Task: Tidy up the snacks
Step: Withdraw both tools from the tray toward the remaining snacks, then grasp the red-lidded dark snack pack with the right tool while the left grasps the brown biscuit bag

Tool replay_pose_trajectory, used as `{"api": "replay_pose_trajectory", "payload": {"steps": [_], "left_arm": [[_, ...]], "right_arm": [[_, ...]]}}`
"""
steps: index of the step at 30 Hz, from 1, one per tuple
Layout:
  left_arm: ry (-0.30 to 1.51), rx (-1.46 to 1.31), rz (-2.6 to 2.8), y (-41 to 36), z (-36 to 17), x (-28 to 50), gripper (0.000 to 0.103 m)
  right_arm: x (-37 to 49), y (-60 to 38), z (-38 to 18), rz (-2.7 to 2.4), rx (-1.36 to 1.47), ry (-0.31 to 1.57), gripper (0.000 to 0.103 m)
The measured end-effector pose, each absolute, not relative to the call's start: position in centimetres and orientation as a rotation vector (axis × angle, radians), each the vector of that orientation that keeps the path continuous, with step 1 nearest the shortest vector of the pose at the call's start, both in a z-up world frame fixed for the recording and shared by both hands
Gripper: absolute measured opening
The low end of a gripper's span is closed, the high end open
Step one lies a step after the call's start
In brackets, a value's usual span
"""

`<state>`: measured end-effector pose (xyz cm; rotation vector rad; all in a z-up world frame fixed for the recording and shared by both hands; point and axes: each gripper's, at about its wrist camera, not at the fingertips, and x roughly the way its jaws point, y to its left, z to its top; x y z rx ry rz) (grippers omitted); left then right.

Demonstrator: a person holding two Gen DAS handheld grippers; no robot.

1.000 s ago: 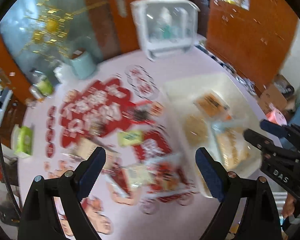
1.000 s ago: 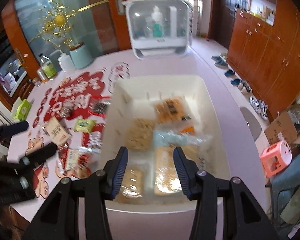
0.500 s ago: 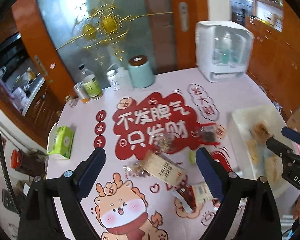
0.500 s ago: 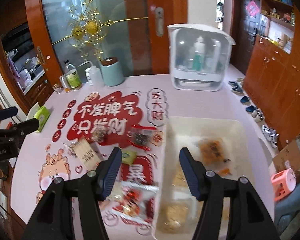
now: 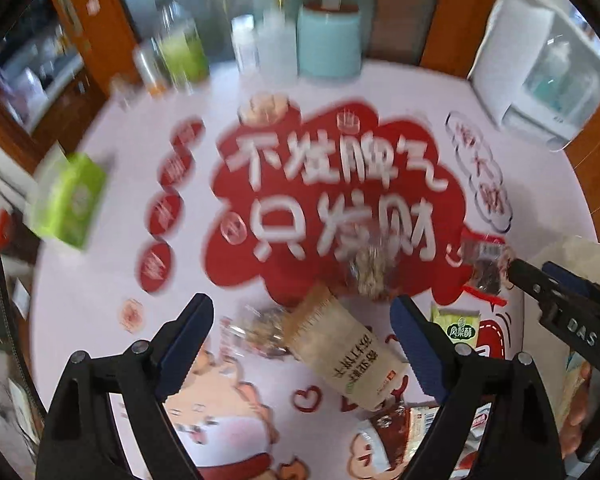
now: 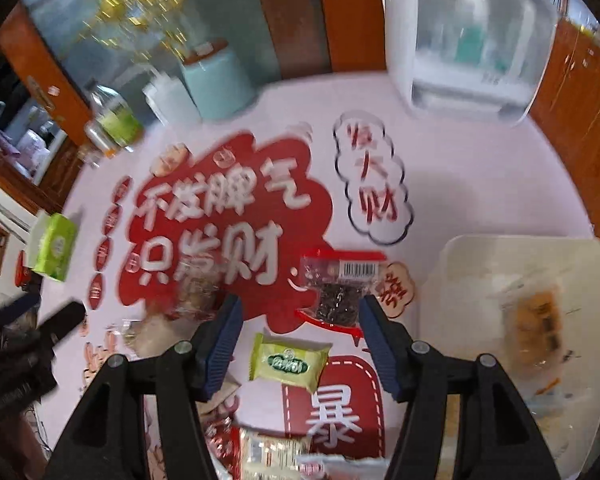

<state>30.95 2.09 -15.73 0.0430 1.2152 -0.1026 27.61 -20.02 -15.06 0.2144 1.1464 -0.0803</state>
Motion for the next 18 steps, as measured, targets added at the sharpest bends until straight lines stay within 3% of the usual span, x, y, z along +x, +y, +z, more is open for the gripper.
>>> {"api": "replay_pose_trajectory", "payload": {"steps": [5,18], "left_arm": [[1.346,-0.064,-0.085,1.1,-21.1,31.0,0.090],[1.417,-0.125,0.103,-0.7,-25.7,30.2,0.090]], "right_arm": [[30.2,-20.7,-19.9,-0.125,0.234,1.261,0.061],[31.5,-21.9,-24.6,-0.194,0.251,1.344,0.062]]}}
